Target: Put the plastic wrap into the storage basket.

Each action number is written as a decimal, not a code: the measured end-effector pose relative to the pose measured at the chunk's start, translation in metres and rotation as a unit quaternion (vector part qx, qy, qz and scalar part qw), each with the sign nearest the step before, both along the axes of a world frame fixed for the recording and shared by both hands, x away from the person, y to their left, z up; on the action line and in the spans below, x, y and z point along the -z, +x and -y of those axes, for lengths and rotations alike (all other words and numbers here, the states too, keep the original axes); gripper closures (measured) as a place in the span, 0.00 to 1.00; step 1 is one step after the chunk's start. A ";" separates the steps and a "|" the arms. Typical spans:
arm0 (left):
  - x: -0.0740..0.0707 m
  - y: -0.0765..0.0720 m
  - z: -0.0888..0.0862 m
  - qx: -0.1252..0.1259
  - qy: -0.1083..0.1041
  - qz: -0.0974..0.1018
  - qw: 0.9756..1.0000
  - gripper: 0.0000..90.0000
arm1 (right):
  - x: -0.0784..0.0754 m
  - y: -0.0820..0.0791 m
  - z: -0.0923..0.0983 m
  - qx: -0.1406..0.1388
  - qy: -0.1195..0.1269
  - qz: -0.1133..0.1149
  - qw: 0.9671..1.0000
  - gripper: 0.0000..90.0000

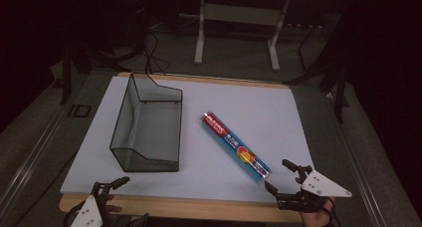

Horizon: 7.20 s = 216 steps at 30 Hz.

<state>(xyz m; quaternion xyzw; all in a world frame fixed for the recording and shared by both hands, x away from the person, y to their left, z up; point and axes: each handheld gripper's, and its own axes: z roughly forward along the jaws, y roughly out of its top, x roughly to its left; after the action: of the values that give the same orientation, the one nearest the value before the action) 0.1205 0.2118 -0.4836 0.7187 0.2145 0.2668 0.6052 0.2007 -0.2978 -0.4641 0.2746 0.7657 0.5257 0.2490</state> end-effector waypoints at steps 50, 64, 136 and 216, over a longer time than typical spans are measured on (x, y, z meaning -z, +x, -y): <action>-0.001 -0.005 0.010 0.031 0.005 0.002 0.999 0.00 | -0.055 0.058 -0.064 -0.023 -0.092 -0.030 0.995 0.15; -0.001 -0.005 0.010 0.034 0.006 -0.002 0.999 0.00 | -0.045 0.098 -0.089 -0.034 -0.111 -0.072 0.991 0.16; 0.001 -0.004 0.012 0.041 0.020 -0.007 0.999 0.00 | 0.050 0.209 -0.158 0.048 -0.330 -0.368 0.868 0.35; 0.000 -0.008 0.011 0.042 0.019 0.002 0.999 0.00 | -0.087 0.209 -0.313 0.096 0.087 -0.261 0.957 0.35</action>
<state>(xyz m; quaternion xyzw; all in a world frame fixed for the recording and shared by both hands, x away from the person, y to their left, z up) 0.1129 0.2006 -0.4835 0.7375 0.1781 0.2471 0.6028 0.4102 0.0150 -0.3773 0.4951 0.7256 0.4735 0.0651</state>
